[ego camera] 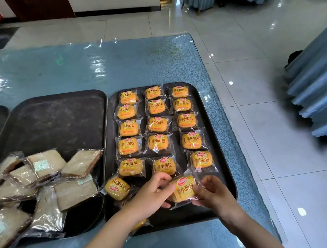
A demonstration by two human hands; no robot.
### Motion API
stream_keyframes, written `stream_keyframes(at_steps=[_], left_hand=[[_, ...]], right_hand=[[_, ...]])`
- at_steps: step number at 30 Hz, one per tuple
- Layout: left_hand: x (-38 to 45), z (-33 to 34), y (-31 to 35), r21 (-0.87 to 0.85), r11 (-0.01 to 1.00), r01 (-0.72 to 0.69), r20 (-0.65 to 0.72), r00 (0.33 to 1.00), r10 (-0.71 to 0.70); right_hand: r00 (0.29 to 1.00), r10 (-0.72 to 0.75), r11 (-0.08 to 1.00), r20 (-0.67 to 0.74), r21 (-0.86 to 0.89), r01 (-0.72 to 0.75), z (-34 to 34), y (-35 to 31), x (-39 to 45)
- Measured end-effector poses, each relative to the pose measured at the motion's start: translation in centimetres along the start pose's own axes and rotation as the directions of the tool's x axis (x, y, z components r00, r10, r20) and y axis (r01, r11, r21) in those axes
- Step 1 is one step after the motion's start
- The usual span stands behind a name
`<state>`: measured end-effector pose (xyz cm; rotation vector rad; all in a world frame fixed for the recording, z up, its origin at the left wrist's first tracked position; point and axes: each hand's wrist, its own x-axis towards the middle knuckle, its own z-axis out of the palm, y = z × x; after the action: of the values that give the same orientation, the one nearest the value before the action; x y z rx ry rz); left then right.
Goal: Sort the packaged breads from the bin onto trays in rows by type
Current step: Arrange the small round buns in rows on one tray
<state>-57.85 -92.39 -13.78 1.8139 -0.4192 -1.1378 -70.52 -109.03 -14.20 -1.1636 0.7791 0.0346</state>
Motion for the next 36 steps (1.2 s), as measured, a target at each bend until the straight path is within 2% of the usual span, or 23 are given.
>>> stream_keyframes(at_steps=[3,6,10,15,19,21,23,26,29,31,33,36], left_hand=[[0.6,0.8,-0.6,0.083,0.996,-0.030,-0.011,0.999,0.031],[1.6,1.5,-1.0,0.136,0.990,-0.024,0.066,0.998,0.015],[2.9,3.0,-1.0,0.272,0.959,-0.075,0.088,0.995,0.053],[3.2,4.8,-1.9,0.507,0.841,-0.189,0.059,0.981,0.185],[2.6,5.1,-2.2,0.670,0.657,-0.345,0.136,0.927,0.349],[2.4,5.2,-2.1,0.717,0.548,-0.432,0.212,0.883,0.419],[2.6,5.3,-2.2,0.736,0.474,-0.484,0.288,0.857,0.427],[2.7,5.5,-2.6,0.740,0.452,-0.498,0.342,0.857,0.385],[2.9,5.5,-2.9,0.757,0.401,-0.516,0.384,0.848,0.365],[2.9,5.4,-3.0,0.774,0.361,-0.520,0.409,0.846,0.343],[3.0,5.5,-3.1,0.785,0.338,-0.519,0.409,0.844,0.346],[3.0,5.8,-3.2,0.791,0.323,-0.520,0.402,0.839,0.366]], right_hand=[[0.999,0.024,0.998,0.026,-0.051,-0.023,-1.0,0.4,-0.5],[0.999,-0.009,0.951,0.043,-0.310,0.022,-2.2,0.2,-0.8],[0.992,-0.094,0.841,-0.081,-0.539,0.036,-4.0,1.1,-0.1],[0.947,-0.192,0.667,-0.256,-0.742,-0.066,-5.6,1.9,1.2],[0.931,-0.225,0.612,-0.286,-0.785,-0.094,-6.6,1.7,1.6],[0.931,-0.266,0.557,-0.248,-0.828,-0.062,-6.9,1.6,1.7],[0.933,-0.308,0.503,-0.184,-0.864,-0.005,-6.9,1.4,1.9],[0.922,-0.365,0.419,-0.129,-0.907,0.039,-6.7,1.3,2.1],[0.824,-0.566,0.224,-0.004,-0.963,0.149,-6.9,2.0,1.9],[0.763,-0.641,0.131,0.081,-0.968,0.213,-6.9,2.9,1.3],[0.759,-0.634,0.089,0.148,-0.961,0.261,-6.9,4.1,0.6],[0.792,-0.584,0.074,0.178,-0.960,0.270,-7.0,5.9,0.1]])
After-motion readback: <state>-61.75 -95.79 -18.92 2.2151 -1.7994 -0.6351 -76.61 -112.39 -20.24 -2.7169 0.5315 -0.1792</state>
